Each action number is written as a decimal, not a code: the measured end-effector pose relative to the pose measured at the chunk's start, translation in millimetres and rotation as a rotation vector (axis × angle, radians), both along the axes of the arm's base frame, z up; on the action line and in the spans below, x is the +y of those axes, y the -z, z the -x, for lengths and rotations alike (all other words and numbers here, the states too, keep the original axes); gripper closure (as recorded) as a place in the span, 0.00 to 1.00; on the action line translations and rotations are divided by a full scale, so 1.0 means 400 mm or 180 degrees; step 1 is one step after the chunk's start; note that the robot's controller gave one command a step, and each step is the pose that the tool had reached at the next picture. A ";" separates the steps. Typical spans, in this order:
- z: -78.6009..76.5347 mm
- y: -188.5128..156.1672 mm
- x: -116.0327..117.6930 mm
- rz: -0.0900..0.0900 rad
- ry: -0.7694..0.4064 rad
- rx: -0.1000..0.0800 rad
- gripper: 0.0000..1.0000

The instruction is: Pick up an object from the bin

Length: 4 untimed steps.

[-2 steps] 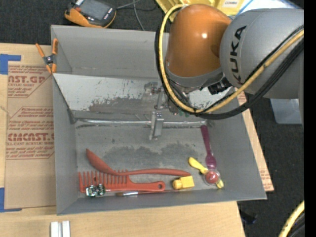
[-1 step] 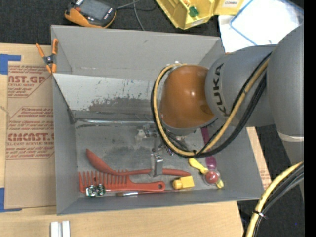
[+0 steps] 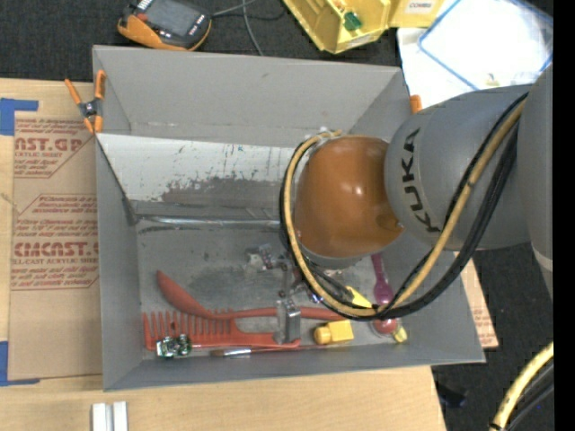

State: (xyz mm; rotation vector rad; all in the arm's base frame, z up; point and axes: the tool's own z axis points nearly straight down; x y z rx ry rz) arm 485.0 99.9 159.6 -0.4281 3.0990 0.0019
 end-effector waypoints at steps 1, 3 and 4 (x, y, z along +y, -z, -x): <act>0.003 0.104 -0.049 0.0006 -0.0073 0.0057 0.00; -0.018 0.218 0.179 0.0000 -0.0519 0.0002 1.00; -0.018 0.218 0.179 0.0000 -0.0520 0.0002 1.00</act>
Offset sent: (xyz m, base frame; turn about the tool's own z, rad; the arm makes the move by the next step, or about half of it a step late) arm -0.0028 0.0419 -0.0896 -0.2240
